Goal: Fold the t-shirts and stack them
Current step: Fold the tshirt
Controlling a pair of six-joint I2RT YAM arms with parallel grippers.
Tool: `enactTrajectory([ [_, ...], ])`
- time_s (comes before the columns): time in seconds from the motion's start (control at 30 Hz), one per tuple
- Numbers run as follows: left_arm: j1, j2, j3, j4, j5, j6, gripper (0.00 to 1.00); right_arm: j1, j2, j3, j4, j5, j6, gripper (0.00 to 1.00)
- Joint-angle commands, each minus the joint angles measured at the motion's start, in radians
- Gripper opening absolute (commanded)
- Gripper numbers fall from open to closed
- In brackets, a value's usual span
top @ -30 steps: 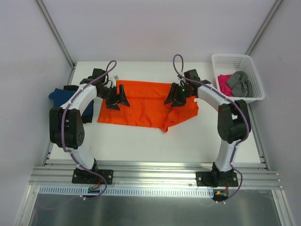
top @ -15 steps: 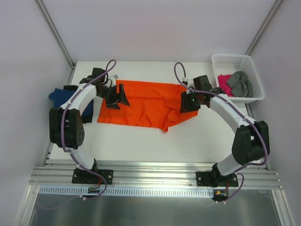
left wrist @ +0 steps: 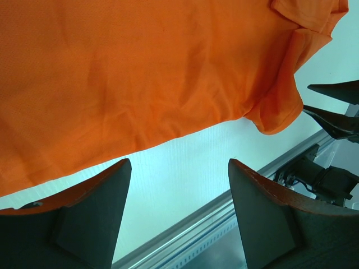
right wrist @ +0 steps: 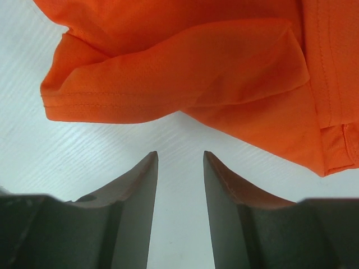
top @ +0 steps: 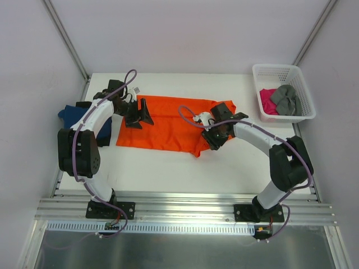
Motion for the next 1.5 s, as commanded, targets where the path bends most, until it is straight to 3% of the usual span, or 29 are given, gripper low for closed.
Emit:
enactTrajectory([
  [0.0,0.009,-0.057,-0.01,-0.014,-0.01,0.006,0.7,0.03,-0.002,-0.013,0.053,0.053,-0.089,0.41],
  [0.4,0.009,-0.055,-0.008,-0.013,-0.019,0.007,0.71,0.058,0.099,0.071,0.125,0.077,-0.078,0.41],
  [0.6,0.009,-0.063,-0.017,-0.013,-0.024,0.009,0.71,0.067,0.155,0.138,0.128,0.073,-0.076,0.35],
  [0.87,0.01,-0.055,-0.01,-0.013,-0.021,0.007,0.71,0.074,0.191,0.201,0.122,0.074,-0.07,0.22],
  [1.03,0.01,-0.054,-0.01,-0.013,-0.021,0.006,0.71,0.074,0.194,0.194,0.123,0.074,-0.069,0.2],
  [1.17,0.01,-0.055,-0.014,-0.013,-0.021,0.007,0.71,0.074,0.194,0.194,0.123,0.071,-0.07,0.01],
  [1.3,0.013,-0.06,-0.017,-0.014,-0.024,0.032,0.71,0.075,0.188,0.209,0.131,0.102,-0.078,0.01],
  [1.47,0.033,-0.066,-0.028,-0.03,-0.221,0.183,0.68,0.052,0.158,0.26,0.11,0.119,-0.075,0.0],
])
